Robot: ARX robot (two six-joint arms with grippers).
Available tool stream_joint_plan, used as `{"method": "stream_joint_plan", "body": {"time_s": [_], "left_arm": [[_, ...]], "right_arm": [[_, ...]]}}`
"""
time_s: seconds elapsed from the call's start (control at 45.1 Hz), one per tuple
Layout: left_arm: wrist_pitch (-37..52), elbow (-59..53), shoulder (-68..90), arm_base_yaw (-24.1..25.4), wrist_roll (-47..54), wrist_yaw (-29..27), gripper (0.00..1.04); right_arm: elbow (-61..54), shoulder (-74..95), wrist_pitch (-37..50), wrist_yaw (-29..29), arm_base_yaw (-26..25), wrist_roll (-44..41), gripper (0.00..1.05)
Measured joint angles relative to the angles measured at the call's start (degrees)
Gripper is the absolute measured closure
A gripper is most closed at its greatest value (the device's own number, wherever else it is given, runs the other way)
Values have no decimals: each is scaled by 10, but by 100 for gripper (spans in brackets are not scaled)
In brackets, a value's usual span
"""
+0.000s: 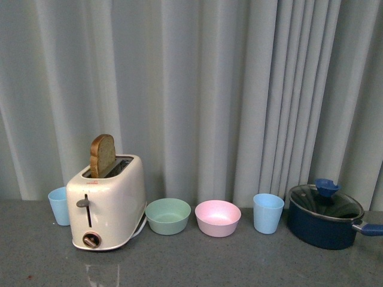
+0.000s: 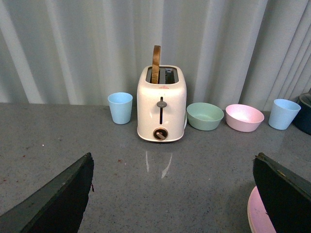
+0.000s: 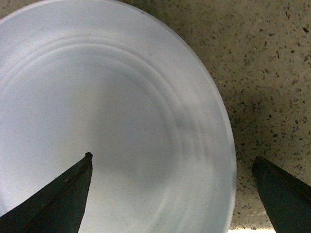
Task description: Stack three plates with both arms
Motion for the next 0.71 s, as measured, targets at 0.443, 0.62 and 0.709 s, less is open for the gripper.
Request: {"method": "stream_joint_plan", "body": {"time_s": [0.443,0.62,0.709], "left_arm": [[0,0,0,0,0,0,7],[0,0,0,0,0,0,7],[0,0,0,0,0,0,7]], "right_arm": [[16,55,4,4,-58,0,7],[66,-138,-87,-85,-136,22,101],[77,-165,-78,-88,-113,46,101]]}}
